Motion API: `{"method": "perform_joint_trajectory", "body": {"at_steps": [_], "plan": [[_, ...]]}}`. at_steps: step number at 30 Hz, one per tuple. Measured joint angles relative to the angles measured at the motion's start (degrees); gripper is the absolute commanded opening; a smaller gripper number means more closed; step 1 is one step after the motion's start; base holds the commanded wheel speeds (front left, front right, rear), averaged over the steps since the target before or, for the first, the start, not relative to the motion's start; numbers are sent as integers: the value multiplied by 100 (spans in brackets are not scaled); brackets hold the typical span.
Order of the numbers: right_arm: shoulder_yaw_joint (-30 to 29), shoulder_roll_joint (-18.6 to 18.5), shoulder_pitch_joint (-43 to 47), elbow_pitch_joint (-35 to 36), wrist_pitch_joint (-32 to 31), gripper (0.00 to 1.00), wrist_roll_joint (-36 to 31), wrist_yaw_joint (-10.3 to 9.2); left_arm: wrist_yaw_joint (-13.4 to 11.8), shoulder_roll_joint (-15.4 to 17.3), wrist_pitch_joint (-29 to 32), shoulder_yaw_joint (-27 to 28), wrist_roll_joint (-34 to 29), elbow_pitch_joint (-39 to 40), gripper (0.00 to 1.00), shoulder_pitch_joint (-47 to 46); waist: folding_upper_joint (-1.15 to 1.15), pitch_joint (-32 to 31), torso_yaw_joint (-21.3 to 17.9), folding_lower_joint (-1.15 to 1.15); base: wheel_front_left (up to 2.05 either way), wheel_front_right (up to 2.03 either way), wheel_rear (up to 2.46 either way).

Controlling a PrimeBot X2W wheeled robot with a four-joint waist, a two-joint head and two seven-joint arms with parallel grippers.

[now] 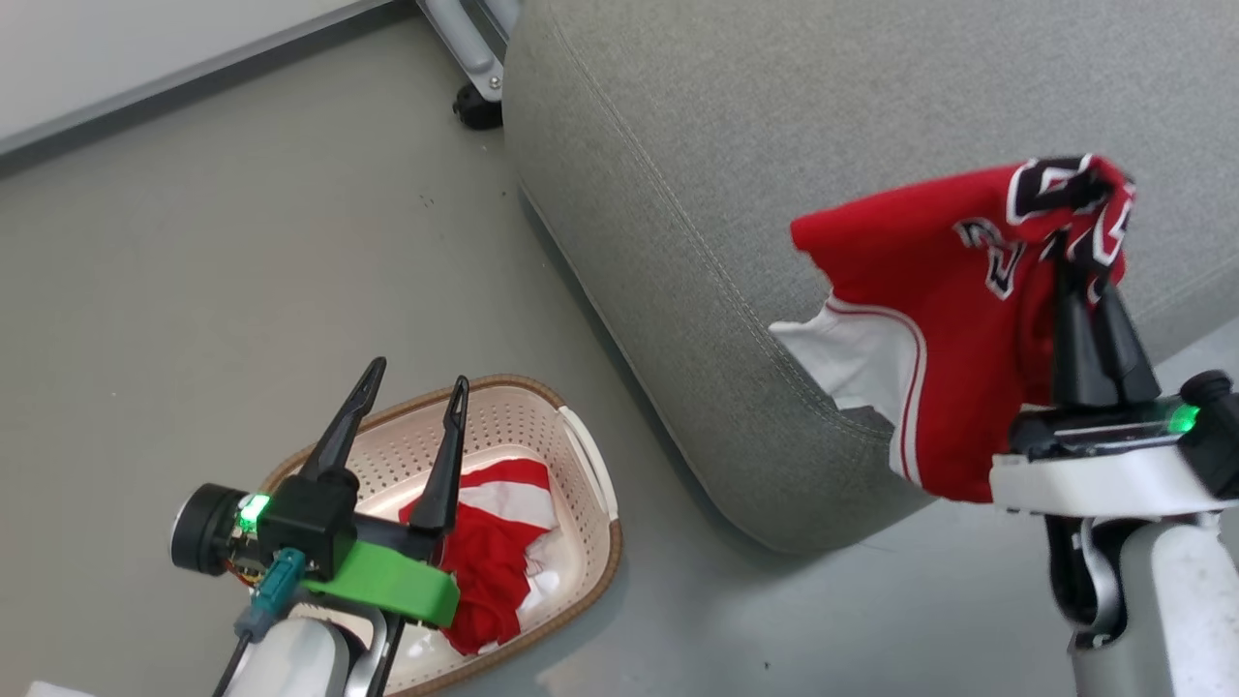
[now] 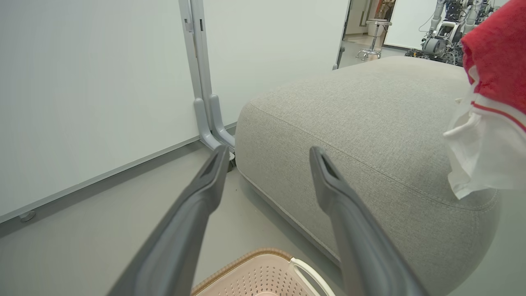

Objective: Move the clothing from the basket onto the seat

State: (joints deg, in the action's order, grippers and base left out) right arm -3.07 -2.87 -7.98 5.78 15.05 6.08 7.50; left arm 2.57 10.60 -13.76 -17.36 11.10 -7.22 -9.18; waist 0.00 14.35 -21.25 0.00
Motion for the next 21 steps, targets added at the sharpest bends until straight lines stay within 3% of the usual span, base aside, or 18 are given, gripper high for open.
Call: {"method": "perform_joint_trajectory", "body": {"at_steps": [11,17,21], "plan": [[-1495,-13,-2471,77,0,0,31,-1,121,464,532,-73,-201,909,100,-665,0,1230,-110,0,0,0,0],[-1915,-369,-3589,-782,1,0,167,1,145,591,661,-59,-268,1241,100,-937,0,1993,43,1,0,0,0],[-2064,-491,-4023,-1717,1,0,256,2,146,632,688,-58,-300,1299,100,-1029,0,2443,166,1,0,0,0]]}}
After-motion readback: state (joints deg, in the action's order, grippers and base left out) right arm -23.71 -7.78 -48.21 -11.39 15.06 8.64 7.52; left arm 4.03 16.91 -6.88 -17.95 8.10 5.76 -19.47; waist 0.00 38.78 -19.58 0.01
